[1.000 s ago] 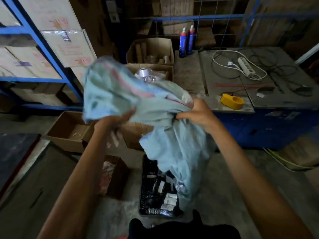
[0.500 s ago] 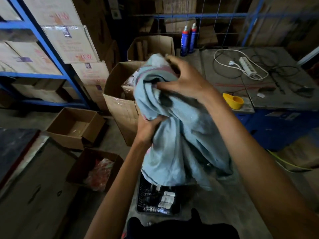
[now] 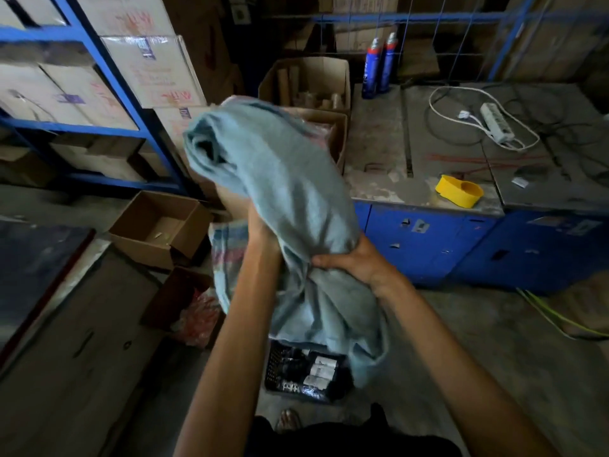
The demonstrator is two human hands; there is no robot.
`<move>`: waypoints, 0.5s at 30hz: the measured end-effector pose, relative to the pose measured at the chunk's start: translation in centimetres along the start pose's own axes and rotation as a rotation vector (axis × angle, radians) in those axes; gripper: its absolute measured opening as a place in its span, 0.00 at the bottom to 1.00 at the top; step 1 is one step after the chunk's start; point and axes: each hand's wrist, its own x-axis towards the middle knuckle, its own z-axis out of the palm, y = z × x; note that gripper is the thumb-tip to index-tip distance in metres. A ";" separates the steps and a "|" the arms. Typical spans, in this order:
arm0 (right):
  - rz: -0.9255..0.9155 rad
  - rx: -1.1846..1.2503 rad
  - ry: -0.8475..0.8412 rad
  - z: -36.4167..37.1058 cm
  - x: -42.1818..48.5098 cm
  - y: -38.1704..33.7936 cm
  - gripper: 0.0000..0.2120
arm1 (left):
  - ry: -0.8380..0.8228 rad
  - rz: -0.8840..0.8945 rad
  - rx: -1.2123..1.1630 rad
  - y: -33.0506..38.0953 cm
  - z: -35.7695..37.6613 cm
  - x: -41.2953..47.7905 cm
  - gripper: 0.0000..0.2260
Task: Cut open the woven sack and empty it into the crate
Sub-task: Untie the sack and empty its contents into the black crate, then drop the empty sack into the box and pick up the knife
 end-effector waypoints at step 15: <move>-0.405 -0.050 -0.222 2.5 2.8 -9.8 0.35 | -0.004 0.548 0.543 -6.4 -7.9 0.1 0.28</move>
